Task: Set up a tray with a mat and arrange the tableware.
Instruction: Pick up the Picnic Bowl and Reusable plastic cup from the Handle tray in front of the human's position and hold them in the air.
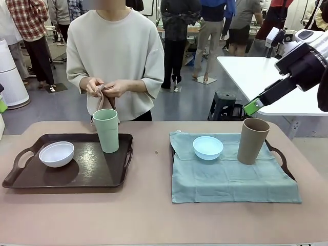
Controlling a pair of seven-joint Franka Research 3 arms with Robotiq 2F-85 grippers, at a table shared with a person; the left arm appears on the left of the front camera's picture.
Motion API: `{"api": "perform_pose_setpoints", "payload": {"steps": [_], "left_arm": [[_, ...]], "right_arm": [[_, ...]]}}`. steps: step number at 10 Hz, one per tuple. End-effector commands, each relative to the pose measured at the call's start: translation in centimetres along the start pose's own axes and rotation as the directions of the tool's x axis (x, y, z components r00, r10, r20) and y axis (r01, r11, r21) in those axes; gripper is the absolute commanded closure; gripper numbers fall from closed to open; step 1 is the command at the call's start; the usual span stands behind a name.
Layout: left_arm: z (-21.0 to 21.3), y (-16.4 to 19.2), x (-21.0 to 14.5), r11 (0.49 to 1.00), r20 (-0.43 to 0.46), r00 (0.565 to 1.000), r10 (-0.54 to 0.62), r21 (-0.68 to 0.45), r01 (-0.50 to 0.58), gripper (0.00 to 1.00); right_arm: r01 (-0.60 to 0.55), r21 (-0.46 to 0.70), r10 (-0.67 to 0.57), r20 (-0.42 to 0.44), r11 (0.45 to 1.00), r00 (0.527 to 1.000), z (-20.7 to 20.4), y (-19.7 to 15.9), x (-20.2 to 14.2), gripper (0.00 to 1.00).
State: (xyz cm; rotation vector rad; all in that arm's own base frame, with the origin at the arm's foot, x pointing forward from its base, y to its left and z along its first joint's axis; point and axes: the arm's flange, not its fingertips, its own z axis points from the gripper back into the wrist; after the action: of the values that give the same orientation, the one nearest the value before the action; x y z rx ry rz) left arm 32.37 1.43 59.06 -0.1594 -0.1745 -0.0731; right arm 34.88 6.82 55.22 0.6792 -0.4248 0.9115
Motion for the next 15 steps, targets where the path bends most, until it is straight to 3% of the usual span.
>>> {"api": "perform_pose_setpoints", "payload": {"steps": [1, 2, 4, 7, 8, 10, 12, 15], "left_arm": [[0.0, 0.2, 0.0, 1.000, -0.001, 1.000, 0.005, -0.001, -0.005, 0.00], [-0.9, 0.8, 0.8, 0.998, 0.089, 0.996, -0.029, 0.066, 0.023, 0.00], [-2.3, -0.3, 1.7, 0.983, 0.123, 0.979, -0.161, 0.105, 0.149, 0.00], [-4.2, -0.4, 3.6, 0.972, 0.143, 0.965, -0.218, 0.118, 0.202, 0.00], [-5.8, -0.4, 4.7, 0.970, 0.139, 0.962, -0.234, 0.099, 0.221, 0.00], [-8.7, -0.5, 4.2, 0.969, 0.112, 0.964, -0.241, 0.089, 0.232, 0.00], [-11.2, -0.8, 5.0, 0.966, 0.088, 0.965, -0.246, 0.107, 0.236, 0.00], [-13.0, -1.4, 6.1, 0.966, 0.076, 0.966, -0.247, 0.093, 0.240, 0.00]], "right_arm": [[0.000, 0.000, 0.000, 0.000, 1.000, 1.000, 0.0, 0.0, 0.0, 0.00], [-0.172, -0.094, 0.178, 0.059, 0.981, 0.982, -0.8, -0.3, 1.0, 0.00], [-0.441, -0.108, 0.439, -0.049, 0.891, 0.897, -7.6, -0.4, 6.1, 0.00], [-0.617, -0.020, 0.611, -0.117, 0.787, 0.783, -15.0, -1.5, 14.2, 0.00], [-0.633, -0.025, 0.627, -0.117, 0.774, 0.770, -17.4, -2.7, 17.3, 0.00], [-0.556, -0.007, 0.554, -0.093, 0.831, 0.828, -21.4, -3.9, 21.2, 0.00], [-0.493, 0.016, 0.493, -0.066, 0.870, 0.868, -23.9, -4.9, 22.9, 0.00], [-0.463, 0.076, 0.466, -0.044, 0.883, 0.883, -27.4, -4.8, 22.8, 0.00]]}}
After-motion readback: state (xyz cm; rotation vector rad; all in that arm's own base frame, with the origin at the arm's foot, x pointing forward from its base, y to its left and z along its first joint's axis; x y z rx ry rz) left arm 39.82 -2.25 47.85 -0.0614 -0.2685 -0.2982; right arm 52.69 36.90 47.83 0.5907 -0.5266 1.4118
